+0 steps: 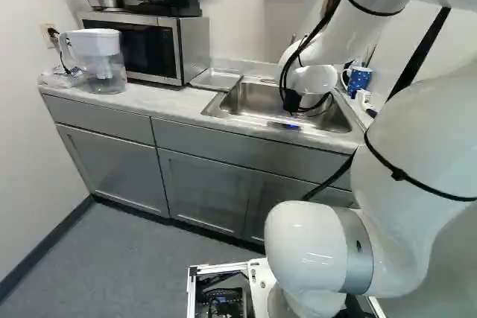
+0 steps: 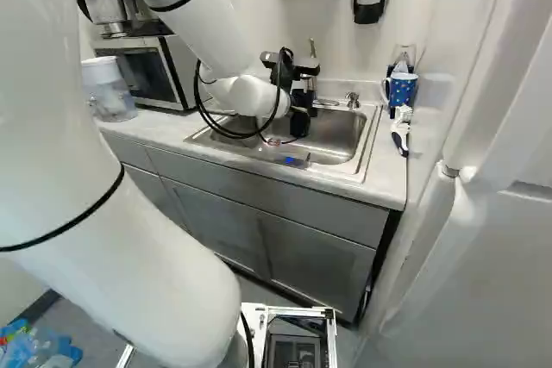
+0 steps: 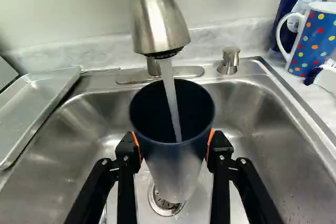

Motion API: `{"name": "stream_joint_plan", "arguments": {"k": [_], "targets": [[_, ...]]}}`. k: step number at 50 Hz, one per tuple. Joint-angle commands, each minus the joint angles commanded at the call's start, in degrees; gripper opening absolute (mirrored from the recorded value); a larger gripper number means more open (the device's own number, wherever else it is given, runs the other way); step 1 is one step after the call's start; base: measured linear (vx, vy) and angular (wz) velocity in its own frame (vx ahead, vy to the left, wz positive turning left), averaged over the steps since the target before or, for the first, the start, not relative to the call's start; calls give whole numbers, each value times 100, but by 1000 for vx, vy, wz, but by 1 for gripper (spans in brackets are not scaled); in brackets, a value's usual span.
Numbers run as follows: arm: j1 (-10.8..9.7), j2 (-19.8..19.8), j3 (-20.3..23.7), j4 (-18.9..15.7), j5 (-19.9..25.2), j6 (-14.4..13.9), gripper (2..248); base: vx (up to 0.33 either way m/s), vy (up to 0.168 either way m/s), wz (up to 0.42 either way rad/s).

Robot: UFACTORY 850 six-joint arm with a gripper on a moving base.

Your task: Rinse the cup and place it in the tray

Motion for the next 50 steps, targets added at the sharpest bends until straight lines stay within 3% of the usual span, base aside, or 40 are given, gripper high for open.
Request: {"name": "stream_joint_plan", "arguments": {"k": [50], "targets": [[0,0,0,0,0,0,126,0,0,0]]}}
